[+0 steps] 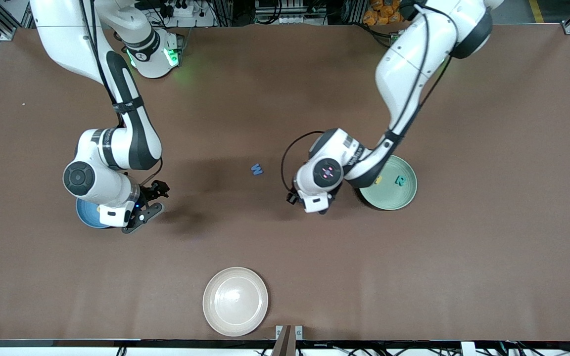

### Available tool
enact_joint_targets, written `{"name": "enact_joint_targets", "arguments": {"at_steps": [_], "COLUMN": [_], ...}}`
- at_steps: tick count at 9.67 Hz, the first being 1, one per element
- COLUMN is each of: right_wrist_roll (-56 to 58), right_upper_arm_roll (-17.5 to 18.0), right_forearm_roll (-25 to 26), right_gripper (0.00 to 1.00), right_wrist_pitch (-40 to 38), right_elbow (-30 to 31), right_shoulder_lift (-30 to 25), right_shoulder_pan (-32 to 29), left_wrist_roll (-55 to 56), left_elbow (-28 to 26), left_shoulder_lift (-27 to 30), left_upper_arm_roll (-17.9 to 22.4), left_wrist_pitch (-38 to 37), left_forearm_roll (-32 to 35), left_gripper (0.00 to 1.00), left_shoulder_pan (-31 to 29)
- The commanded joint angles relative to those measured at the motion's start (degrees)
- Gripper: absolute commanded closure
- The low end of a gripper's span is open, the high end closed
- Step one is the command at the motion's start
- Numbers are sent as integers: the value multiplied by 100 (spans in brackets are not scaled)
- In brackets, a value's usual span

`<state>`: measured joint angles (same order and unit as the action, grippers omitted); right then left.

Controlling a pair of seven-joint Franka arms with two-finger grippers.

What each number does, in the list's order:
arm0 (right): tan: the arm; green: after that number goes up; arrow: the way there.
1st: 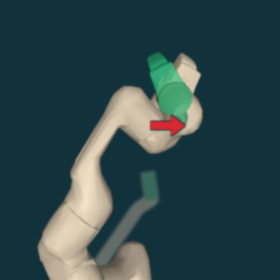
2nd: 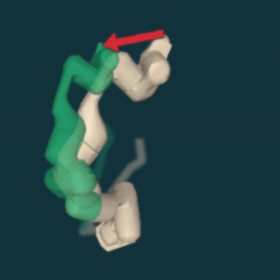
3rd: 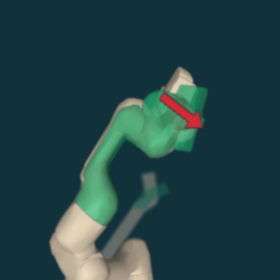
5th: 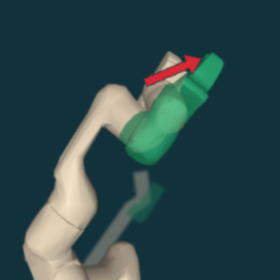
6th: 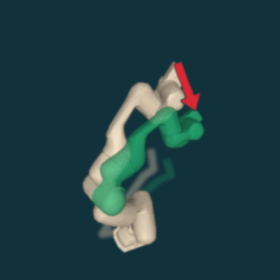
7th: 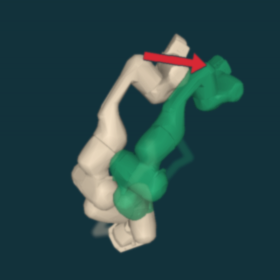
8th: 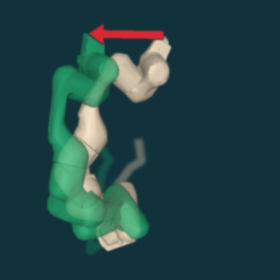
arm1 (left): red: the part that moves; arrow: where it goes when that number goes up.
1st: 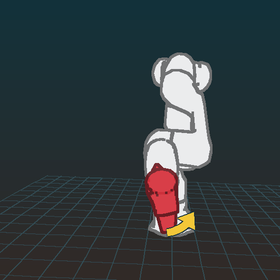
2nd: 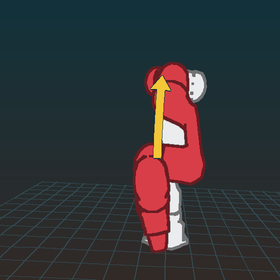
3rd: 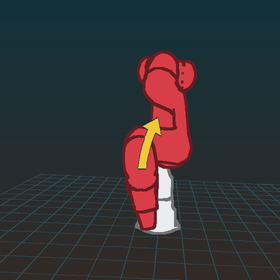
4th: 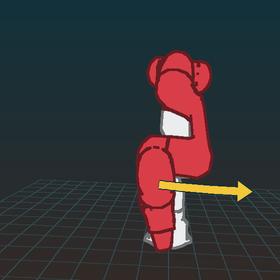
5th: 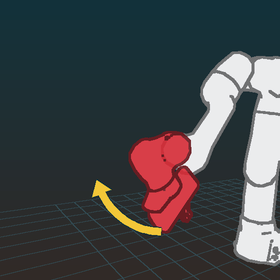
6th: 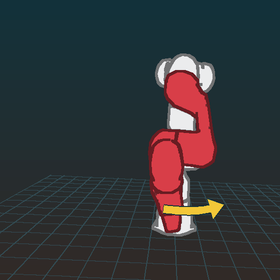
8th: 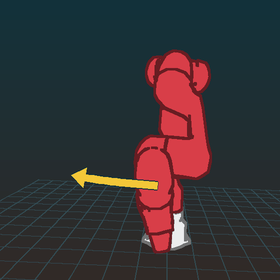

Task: Sort upper and lower case letters into plates
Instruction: 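Release the u in the blue plate while the left gripper drops the a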

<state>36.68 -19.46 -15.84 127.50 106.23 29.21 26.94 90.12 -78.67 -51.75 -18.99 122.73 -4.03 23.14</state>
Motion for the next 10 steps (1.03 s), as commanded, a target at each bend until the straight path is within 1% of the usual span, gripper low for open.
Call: {"name": "enact_joint_targets", "arguments": {"at_steps": [1,2,3,4,5,6,7,8,9,10], "right_wrist_roll": [-177,-474,-730,-1054,-1388,-1835,-2457,-3090,-3705,-4382], "right_upper_arm_roll": [-14,-5,-5,-14,-14,-5,-5,-14,-14,-14], "right_forearm_roll": [-148,-148,-148,-148,-148,-148,-148,-148,-157,-157], "right_gripper": [0,0,0,0,0,0,0,0,0,0], "right_wrist_pitch": [-6,-15,-15,-15,20,12,20,20,29,29], "right_elbow": [-5,-5,-5,-14,-23,-67,-154,-329,-574,-881], "right_shoulder_lift": [23,41,41,41,50,58,102,224,399,593], "right_shoulder_pan": [21,91,248,372,530,705,977,1284,1600,1873], "left_wrist_roll": [-982,-1249,-1434,-1688,-1960,-2363,-3116,-3637,-3825,-3887], "left_elbow": [-289,-290,-316,-499,-788,-1200,-1743,-2044,-2161,-2179], "left_shoulder_lift": [436,516,560,595,709,892,1199,1428,1526,1527], "left_upper_arm_roll": [-139,-183,-236,-236,-228,-227,-236,-245,-245,-245], "left_wrist_pitch": [-991,-1283,-1425,-1444,-1444,-1418,-1322,-1278,-1277,-1277], "left_forearm_roll": [-142,-151,-151,-107,-63,68,252,254,254,254], "left_gripper": [88,88,91,96,96,96,95,95,95,95], "left_shoulder_pan": [-527,-713,-862,-960,-1048,-1240,-1607,-1950,-2136,-2156]}}
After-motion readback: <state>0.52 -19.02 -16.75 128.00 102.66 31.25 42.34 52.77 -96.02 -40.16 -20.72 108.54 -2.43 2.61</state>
